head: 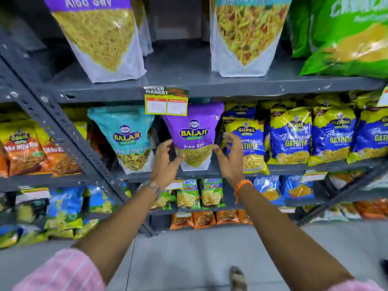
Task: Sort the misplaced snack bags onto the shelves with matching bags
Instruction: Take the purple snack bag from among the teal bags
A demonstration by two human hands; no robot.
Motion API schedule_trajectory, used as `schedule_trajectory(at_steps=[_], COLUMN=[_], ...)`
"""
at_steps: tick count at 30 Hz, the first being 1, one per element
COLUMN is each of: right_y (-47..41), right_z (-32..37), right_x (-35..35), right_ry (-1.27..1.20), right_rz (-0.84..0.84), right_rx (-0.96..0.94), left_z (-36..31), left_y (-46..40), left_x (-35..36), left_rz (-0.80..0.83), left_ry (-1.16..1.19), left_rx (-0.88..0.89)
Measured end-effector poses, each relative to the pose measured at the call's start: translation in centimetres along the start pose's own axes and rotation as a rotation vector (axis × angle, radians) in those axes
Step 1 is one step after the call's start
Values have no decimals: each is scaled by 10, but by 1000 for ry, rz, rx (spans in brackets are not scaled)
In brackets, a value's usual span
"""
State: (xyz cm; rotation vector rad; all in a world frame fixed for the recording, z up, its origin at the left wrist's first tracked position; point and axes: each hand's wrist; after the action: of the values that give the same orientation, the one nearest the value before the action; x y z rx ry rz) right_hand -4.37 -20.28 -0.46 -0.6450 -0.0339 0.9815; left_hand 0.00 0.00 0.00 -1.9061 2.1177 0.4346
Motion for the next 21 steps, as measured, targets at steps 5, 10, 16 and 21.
schedule_trajectory(at_steps=[5,10,16,21], right_y=[-20,-23,-28,-19], right_z=[-57,-93,-99,-96], right_x=[21,43,56,53], right_ry=[-93,-201,-187,-195], right_rz=[327,495,461,432], right_rx=[256,245,274,251], left_z=[-1,11,22,21], left_y=[-49,-79,-85,-72], left_x=[17,33,42,43], left_rz=[27,-4,-47,-69], left_ry=[209,345,386,398], left_rx=[-141,-150,-73,-42])
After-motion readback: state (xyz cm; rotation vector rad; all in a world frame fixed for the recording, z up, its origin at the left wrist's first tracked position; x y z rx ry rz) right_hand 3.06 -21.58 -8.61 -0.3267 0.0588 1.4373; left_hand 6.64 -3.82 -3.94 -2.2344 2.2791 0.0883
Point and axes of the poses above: each hand's wrist, its own y-axis away from the middle knuckle, its own x-axis out of the palm, z = x × y, and after that the axes turned 11 degrees about -x, right-handed
